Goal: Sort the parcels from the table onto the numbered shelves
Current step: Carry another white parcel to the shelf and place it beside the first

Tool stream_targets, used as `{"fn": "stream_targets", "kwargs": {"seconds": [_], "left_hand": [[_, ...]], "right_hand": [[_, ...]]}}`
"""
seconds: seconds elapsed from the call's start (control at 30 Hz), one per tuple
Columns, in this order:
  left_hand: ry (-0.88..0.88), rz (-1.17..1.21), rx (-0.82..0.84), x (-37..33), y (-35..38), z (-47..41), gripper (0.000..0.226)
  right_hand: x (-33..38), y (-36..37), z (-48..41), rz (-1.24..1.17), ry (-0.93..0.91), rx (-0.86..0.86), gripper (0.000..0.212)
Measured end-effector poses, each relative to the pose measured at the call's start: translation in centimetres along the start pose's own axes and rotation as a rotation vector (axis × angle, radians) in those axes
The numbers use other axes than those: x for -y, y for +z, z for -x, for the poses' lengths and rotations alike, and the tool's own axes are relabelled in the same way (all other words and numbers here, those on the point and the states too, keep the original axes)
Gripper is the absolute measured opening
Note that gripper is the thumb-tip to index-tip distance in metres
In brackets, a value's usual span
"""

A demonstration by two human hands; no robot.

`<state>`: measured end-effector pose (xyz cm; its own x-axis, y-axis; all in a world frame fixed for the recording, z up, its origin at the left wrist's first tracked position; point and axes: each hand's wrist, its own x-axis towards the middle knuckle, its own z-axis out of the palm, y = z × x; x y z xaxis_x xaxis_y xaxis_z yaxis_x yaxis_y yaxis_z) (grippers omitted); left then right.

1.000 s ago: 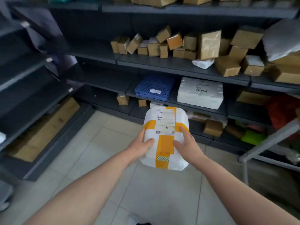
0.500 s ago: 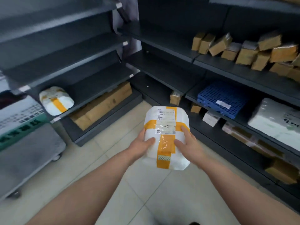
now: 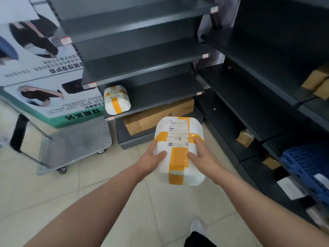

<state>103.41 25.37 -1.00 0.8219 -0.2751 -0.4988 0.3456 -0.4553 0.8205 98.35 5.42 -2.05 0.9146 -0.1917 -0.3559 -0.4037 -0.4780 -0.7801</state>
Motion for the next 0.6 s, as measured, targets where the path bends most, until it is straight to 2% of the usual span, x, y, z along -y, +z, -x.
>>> {"fn": "stream_targets", "kwargs": {"seconds": [0.2, 0.43, 0.6], "left_hand": [[-0.058, 0.082, -0.11, -1.7, -0.7, -3.3, 0.064], [-0.149, 0.119, -0.195, -2.0, -4.8, -7.8, 0.063], [-0.181, 0.158, -0.197, -1.8, -9.1, -13.2, 0.064]], "right_hand": [[2.0, -1.4, -6.9, 0.066, -0.07, 0.114, 0.071], [4.8, 1.2, -13.7, 0.083, -0.073, 0.201, 0.071], [7.8, 3.7, -20.0, 0.112, -0.051, 0.233, 0.072]]}}
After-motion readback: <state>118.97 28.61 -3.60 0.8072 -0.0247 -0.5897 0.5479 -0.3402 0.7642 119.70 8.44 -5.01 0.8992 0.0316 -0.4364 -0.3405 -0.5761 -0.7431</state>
